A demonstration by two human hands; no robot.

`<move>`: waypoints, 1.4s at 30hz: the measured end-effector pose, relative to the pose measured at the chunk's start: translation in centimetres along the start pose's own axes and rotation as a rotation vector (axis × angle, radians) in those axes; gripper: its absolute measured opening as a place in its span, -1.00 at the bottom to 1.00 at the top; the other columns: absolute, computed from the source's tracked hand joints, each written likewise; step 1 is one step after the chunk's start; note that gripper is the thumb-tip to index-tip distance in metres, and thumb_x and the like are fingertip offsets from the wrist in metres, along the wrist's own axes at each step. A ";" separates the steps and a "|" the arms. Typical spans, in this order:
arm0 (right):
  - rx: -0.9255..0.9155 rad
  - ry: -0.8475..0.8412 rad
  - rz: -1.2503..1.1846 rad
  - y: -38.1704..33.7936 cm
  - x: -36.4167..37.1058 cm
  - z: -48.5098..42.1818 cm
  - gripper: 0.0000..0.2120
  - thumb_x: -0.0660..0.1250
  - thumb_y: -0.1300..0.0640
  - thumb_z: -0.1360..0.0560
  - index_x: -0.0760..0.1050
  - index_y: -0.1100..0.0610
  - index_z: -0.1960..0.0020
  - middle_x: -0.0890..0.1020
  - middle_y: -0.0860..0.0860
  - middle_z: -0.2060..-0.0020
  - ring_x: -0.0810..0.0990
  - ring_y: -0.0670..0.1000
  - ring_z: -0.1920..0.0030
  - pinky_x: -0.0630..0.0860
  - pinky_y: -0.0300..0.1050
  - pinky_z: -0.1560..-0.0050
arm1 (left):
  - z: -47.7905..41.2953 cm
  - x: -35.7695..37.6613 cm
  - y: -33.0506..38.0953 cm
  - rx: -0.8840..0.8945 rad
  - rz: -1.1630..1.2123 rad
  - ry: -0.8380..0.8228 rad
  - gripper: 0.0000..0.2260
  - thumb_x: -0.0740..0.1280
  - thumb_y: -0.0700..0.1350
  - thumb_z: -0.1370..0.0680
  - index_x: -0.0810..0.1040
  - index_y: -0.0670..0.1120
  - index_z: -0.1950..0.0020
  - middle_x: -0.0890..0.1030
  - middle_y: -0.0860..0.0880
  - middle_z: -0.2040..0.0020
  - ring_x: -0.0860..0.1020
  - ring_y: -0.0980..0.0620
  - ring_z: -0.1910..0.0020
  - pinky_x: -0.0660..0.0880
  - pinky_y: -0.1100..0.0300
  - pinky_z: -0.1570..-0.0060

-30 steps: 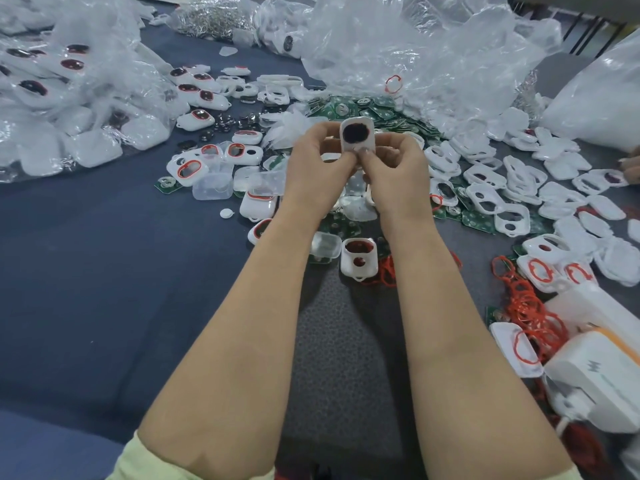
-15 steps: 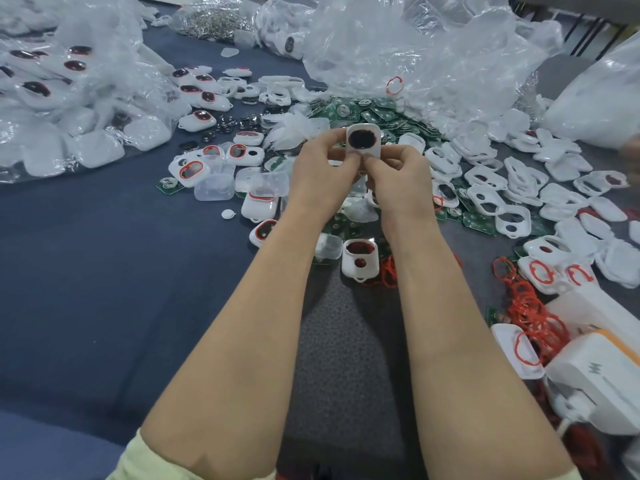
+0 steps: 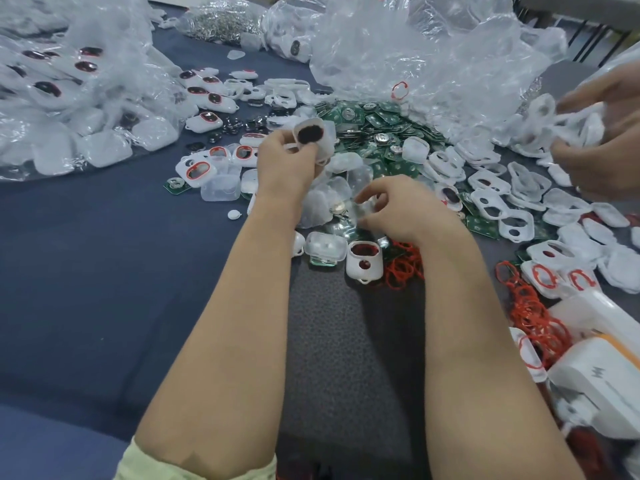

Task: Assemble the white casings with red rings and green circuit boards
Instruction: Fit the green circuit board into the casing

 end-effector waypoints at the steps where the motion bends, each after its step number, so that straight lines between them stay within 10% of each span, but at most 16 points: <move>1: 0.000 -0.007 0.027 -0.1 0.2 -0.1 -0.76 0.43 0.13 -0.47 0.56 0.03 -0.13 0.51 0.00 0.08 0.51 -0.01 0.11 0.39 -0.20 0.13 | 0.1 0.4 -0.1 -0.020 -0.001 -0.023 -0.79 0.28 -0.36 -0.55 0.43 -0.07 0.16 0.54 -0.06 0.17 0.59 0.01 0.15 0.57 0.34 0.28; 8: -0.019 0.224 -0.044 -0.1 0.3 -0.9 -0.87 0.32 0.20 -0.52 0.58 0.10 -0.05 0.60 0.04 0.03 0.56 0.04 -0.02 0.42 -0.19 0.06 | 0.5 1.5 -0.2 -0.036 0.039 -0.078 -0.82 0.27 -0.37 -0.55 0.42 -0.11 0.15 0.53 -0.09 0.18 0.57 -0.06 0.10 0.57 0.35 0.29; 15: 0.109 0.242 -1.078 0.5 0.3 -1.2 -0.81 0.18 0.23 -0.62 0.45 0.22 -0.21 0.56 0.08 0.12 0.59 -0.15 0.44 0.55 -0.25 0.31 | 0.5 1.7 -0.7 -0.033 0.038 -0.093 -0.81 0.27 -0.36 -0.55 0.44 -0.10 0.16 0.55 -0.06 0.20 0.58 0.04 0.23 0.59 0.32 0.25; 19: 0.114 0.136 -1.340 0.1 0.5 -1.2 -0.88 0.16 0.26 -0.63 0.48 0.19 -0.04 0.57 0.09 0.17 0.59 -0.09 0.36 0.56 -0.31 0.30 | 0.4 1.7 -0.8 -0.028 0.012 -0.108 -0.82 0.28 -0.35 -0.55 0.45 -0.09 0.15 0.56 -0.05 0.18 0.58 0.07 0.24 0.59 0.32 0.27; 37: -0.035 0.537 -0.921 -0.2 -0.3 -1.1 -0.88 0.38 0.23 -0.50 0.46 0.11 0.16 0.57 0.02 0.33 0.47 -0.19 0.54 0.44 -0.30 0.42 | 1.0 2.8 -1.2 0.016 -0.110 -0.174 -0.83 0.35 -0.20 -0.56 0.53 -0.22 -0.13 0.64 -0.20 0.05 0.65 0.00 0.14 0.60 0.27 0.18; 42: -0.002 0.635 -0.749 0.2 -0.3 -1.3 -0.90 0.41 0.15 -0.47 0.50 0.13 0.14 0.61 0.05 0.22 0.59 0.01 0.21 0.53 -0.13 0.14 | 1.4 3.3 -1.2 0.020 -0.135 -0.216 -0.83 0.20 -0.18 -0.64 0.53 -0.20 -0.13 0.63 -0.14 0.07 0.64 0.08 0.22 0.61 0.25 0.20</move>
Point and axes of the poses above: each hand's wrist, its own z-axis away from the middle knuckle, its own x-axis out of the palm, y = z × x, the point moved 4 cm from there along -z, towards the middle knuckle
